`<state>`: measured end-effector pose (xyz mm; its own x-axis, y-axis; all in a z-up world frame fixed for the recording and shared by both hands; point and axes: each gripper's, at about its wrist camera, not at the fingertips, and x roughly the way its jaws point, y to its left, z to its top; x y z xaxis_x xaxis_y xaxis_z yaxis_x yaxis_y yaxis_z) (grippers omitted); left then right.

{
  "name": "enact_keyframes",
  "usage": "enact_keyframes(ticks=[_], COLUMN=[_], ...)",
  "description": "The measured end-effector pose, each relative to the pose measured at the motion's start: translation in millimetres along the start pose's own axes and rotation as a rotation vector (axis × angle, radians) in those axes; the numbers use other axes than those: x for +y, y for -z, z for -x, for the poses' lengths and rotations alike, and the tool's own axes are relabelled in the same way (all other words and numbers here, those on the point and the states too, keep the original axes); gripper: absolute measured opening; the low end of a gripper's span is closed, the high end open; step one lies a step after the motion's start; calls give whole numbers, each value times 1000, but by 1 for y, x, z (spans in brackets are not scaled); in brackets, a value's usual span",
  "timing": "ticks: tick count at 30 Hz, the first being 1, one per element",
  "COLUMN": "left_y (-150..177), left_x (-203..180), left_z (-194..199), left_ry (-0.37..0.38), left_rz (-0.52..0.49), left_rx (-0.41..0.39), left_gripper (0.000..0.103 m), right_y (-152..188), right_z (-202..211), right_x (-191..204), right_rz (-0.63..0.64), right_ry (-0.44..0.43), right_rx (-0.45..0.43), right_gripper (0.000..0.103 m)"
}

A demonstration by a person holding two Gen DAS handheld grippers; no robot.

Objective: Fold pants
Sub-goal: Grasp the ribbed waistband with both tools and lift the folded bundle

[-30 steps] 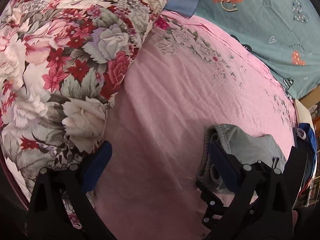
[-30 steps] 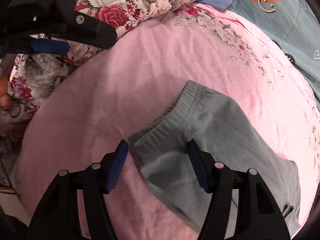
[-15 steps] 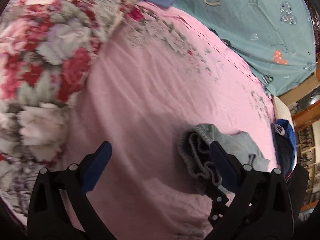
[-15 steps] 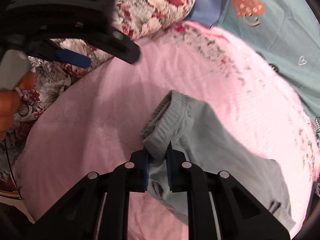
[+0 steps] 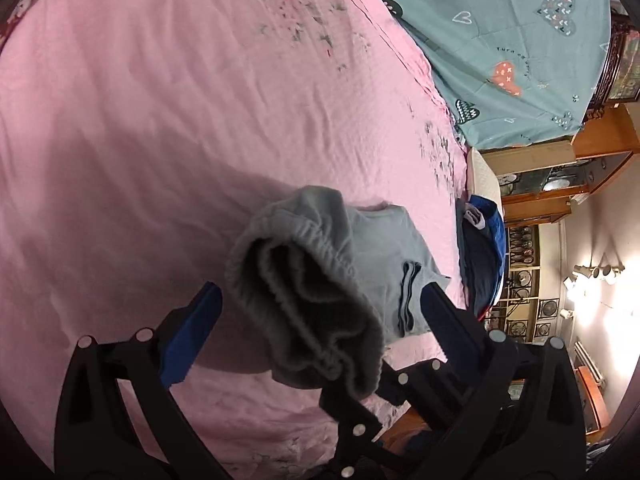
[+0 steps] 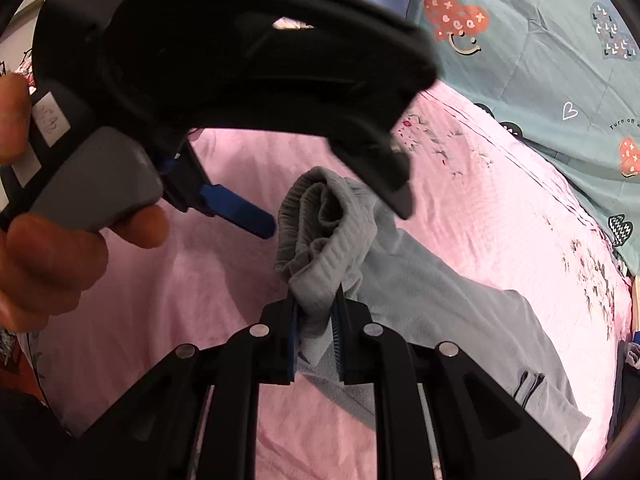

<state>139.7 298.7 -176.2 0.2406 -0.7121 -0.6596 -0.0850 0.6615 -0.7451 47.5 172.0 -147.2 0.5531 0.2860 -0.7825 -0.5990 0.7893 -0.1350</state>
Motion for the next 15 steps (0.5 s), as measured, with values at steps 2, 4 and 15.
enact_keyframes(ticks=[2, 4, 15], left_y=[4, 9, 34], left_x=[-6, -11, -41], left_z=[-9, -16, -11], left_ry=[-33, -55, -82], left_rz=[-20, -46, -87], left_rx=[-1, 1, -62], left_gripper=[100, 83, 33], right_y=[2, 4, 19], right_z=[2, 3, 32], right_x=[1, 0, -17], right_rz=[2, 0, -29], right_ry=[-2, 0, -51], right_rx=[-4, -9, -104], right_gripper=[14, 14, 14])
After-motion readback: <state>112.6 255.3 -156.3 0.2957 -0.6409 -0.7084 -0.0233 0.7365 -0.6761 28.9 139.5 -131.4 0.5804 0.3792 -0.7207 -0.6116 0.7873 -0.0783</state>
